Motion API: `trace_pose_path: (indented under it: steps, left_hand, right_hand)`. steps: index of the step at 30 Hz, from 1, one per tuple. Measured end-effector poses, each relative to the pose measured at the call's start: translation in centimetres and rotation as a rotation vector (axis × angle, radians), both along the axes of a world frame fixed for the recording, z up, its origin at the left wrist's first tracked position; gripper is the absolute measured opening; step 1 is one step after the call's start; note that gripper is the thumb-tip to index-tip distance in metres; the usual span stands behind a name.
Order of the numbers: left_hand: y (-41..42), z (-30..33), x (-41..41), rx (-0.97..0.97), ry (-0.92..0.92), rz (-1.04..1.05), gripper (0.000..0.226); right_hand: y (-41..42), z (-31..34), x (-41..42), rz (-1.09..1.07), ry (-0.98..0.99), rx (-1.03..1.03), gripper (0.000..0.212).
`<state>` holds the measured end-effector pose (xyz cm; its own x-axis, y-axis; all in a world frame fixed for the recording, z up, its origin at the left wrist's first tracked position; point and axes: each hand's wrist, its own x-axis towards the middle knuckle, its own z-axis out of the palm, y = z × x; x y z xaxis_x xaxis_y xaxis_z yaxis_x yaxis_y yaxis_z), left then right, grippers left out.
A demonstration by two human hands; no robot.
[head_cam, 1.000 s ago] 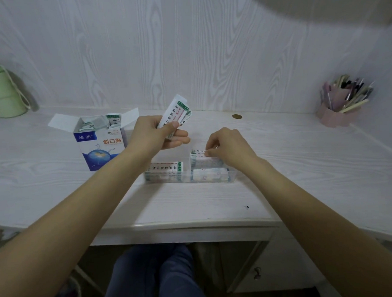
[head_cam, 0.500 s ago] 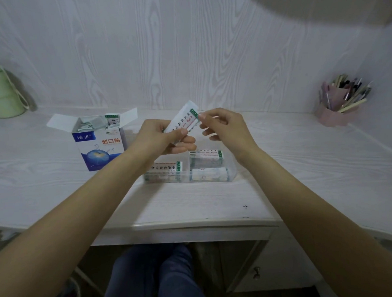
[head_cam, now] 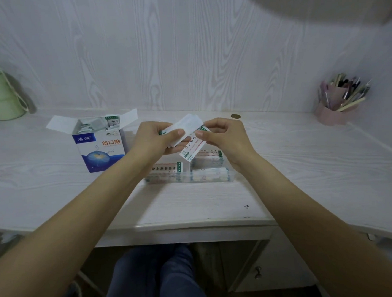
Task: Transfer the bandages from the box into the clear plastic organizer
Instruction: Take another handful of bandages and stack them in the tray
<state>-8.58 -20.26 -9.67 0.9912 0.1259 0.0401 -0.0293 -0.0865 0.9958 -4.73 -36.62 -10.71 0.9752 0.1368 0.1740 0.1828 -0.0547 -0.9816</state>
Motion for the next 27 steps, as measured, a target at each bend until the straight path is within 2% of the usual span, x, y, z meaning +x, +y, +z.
trace_pose_path:
  steps: [3,8,12,16,27]
  left_hand:
    - [0.3,-0.1,-0.1,-0.047,-0.015,0.010,0.022]
    - [0.4,-0.2,0.1,-0.094,-0.027,0.048,0.027]
    - [0.1,0.1,0.2,-0.108,-0.029,0.046,0.017]
    - [-0.1,0.2,0.2,-0.106,-0.039,0.037,0.010]
    - [0.6,0.0,0.1,-0.075,-0.027,0.035,0.010]
  right_hand:
    - [-0.5,0.0,-0.1,-0.034,0.009,0.023,0.014]
    - [-1.5,-0.5,1.0,-0.261,0.017,0.017,0.012]
    - [-1.8,-1.2,1.7,-0.313,-0.044,-0.241,0.012]
    - [-1.4,-1.3,1.3,-0.281,-0.206,-0.607,0.013]
    - [-0.8,-1.6,1.5,-0.157,-0.171,-0.932,0.012]
